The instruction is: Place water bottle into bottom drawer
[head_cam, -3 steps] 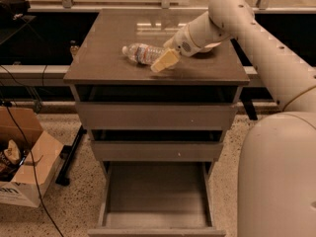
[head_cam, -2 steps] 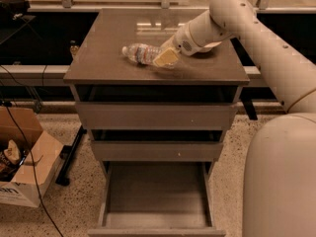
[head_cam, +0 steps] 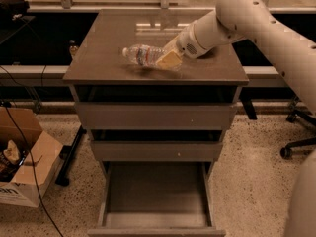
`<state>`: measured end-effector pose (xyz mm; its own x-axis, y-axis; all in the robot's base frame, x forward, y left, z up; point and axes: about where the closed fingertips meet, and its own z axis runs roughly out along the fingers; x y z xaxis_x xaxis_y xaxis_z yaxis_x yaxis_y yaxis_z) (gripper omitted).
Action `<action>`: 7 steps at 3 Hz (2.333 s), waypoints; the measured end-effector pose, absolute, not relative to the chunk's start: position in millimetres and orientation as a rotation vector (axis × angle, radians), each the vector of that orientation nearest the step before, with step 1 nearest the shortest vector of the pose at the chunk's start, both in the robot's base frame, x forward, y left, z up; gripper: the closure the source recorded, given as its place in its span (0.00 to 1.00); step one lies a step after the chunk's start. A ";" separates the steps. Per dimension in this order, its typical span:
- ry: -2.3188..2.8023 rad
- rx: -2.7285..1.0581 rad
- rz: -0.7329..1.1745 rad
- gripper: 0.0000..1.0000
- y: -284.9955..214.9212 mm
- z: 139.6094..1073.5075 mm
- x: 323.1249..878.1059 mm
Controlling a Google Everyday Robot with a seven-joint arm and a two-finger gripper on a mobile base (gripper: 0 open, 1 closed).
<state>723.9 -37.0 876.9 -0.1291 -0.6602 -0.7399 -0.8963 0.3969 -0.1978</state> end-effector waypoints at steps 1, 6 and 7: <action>1.856 -1.436 0.313 1.00 -47.0 890.3 647.7; 1.984 -1.251 0.742 1.00 -33.1 665.6 580.2; 2.005 -1.229 0.799 1.00 -31.0 636.6 579.4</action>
Offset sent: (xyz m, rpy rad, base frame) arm -0.2352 -0.0332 -0.0111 -0.1140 0.0192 0.1620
